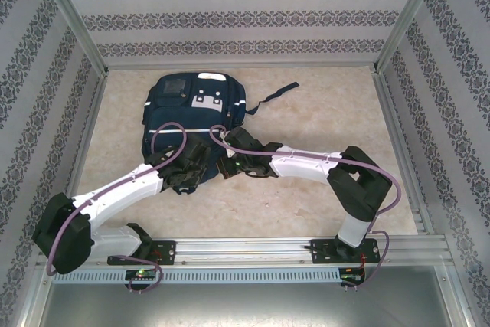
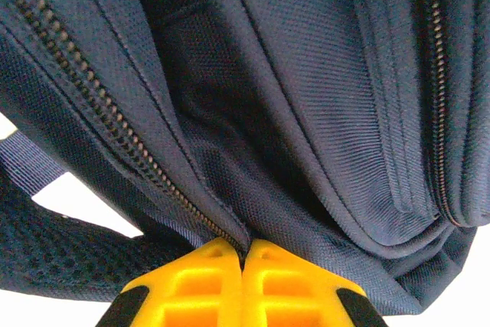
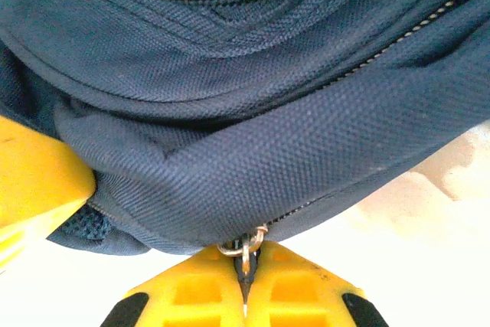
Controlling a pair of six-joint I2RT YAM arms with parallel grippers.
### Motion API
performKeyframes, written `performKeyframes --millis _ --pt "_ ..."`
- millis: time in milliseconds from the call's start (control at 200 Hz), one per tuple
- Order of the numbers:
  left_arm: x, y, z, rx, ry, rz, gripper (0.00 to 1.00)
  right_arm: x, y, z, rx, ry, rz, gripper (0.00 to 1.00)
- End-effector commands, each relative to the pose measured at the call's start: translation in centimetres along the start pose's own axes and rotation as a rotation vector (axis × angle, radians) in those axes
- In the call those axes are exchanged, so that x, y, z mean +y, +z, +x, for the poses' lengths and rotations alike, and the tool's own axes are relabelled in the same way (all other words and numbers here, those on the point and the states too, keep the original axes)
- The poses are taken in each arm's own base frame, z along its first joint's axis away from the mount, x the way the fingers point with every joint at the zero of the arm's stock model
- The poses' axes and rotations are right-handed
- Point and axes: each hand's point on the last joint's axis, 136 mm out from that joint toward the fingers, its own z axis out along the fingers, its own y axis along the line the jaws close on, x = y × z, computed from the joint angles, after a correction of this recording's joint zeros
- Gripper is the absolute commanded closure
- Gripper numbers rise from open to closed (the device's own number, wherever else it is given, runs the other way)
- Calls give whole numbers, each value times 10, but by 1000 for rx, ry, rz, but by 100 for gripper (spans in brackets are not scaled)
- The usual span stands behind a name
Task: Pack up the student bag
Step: Zip the student bag at the center of the table.
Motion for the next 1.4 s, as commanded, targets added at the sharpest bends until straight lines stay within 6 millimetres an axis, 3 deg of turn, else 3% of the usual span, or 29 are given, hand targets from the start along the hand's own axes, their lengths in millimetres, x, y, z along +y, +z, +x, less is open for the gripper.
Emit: performKeyframes --millis 0,265,609,754,899,969,1014,1054,1109,1179,1279,1354,1394 --pt "17 -18 -29 -139 39 -55 100 1 -21 -22 -99 -4 14 100" --pt "35 -75 -66 -265 43 -27 100 -55 -29 -36 -137 31 134 100" --pt "43 -127 -89 -334 53 8 100 -180 -42 -76 -216 183 365 100" --pt "35 -121 -79 -277 81 20 100 -203 -45 -89 -230 226 374 100" --pt "12 -99 -53 -160 108 82 100 -207 -51 -95 -237 230 374 100" --pt "3 -94 -46 -132 130 88 100 -208 -58 -96 -250 225 390 89" --pt "-2 -92 -44 -127 151 84 89 -210 -62 -96 -252 230 397 78" --pt "-7 -91 -43 -124 177 87 72 -211 -66 -96 -256 236 396 65" --pt "-13 -91 -43 -131 212 84 54 -209 -73 -97 -265 241 386 57" --pt "-22 -94 -46 -156 270 81 40 -205 -86 -100 -287 245 382 48" --pt "-35 -104 -57 -221 373 48 13 -196 -113 -105 -338 237 390 33" --pt "-49 -116 -68 -280 459 23 0 -190 -136 -107 -377 224 407 25" --pt "-55 -122 -76 -319 502 5 0 -189 -151 -107 -400 219 427 20"
